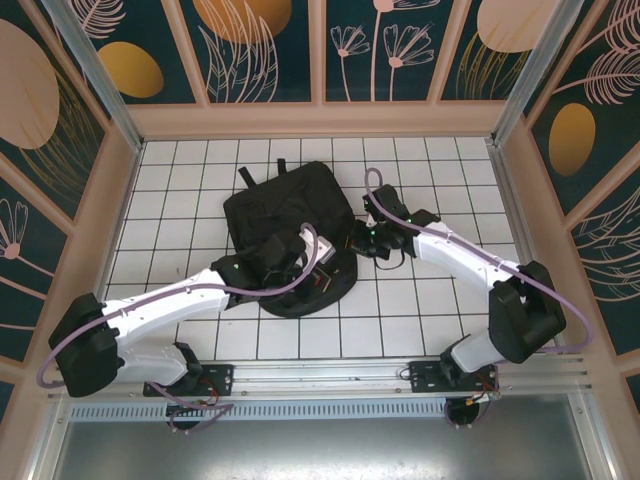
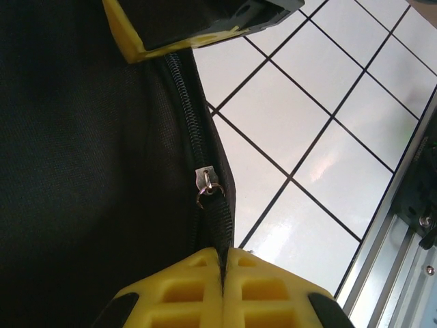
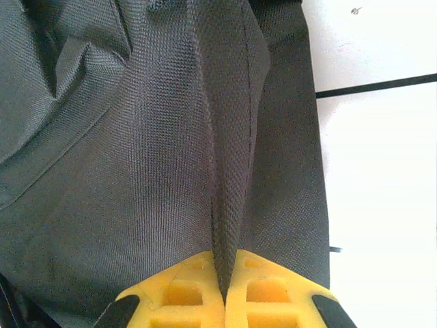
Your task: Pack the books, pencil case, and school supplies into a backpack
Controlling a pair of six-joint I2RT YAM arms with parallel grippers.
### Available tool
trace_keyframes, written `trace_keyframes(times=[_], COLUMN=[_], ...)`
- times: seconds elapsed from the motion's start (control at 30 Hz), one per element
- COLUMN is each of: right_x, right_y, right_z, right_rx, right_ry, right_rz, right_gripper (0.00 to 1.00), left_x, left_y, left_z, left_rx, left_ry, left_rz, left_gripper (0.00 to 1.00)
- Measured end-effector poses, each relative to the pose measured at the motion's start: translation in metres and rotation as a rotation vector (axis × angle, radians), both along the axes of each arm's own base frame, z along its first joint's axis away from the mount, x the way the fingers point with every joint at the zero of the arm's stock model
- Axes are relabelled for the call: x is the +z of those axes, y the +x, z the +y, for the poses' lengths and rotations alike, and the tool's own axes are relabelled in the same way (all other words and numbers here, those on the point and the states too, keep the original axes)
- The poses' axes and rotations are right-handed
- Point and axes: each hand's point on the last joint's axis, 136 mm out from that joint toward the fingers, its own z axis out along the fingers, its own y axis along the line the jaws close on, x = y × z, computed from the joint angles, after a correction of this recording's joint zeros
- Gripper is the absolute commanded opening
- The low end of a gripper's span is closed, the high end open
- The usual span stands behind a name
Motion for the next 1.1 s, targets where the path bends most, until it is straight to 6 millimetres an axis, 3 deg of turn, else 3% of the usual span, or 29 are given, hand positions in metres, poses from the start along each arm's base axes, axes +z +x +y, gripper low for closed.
trace_keyframes(times=[0.6, 0.73, 0.83, 0.97, 1.1], right_x=[0.000, -0.004, -0.003, 0.007, 0.017], right_y=[0.047, 0.061, 0.075, 0.093, 0.093], right_z=[-0.040, -0.046, -0.046, -0.051, -0.055], right_rx=[-0.019, -0.026, -0.036, -0.081, -0.107], right_ry=[-0.163, -0.194, -0.215, -0.201, -0.184], right_rz=[-0.062, -0.055, -0.073, -0.127, -0.169], right_gripper=[0.00, 0.11, 0.35, 0.59, 0.71], left_x=[-0.006, -0.010, -0.010, -0.014, -0.017], left_y=[-0.020, -0.021, -0.020, -0.020, -0.018], left_z=[0.030, 0.032, 0.032, 0.030, 0.021], left_rx=[0.037, 0.042, 0.044, 0.043, 0.032], left_ry=[0.006, 0.011, 0.011, 0.015, 0.007], left_rz=[0.037, 0.044, 0.043, 0.058, 0.073], left_gripper=[0.00, 0.00, 0.00, 0.00, 0.00])
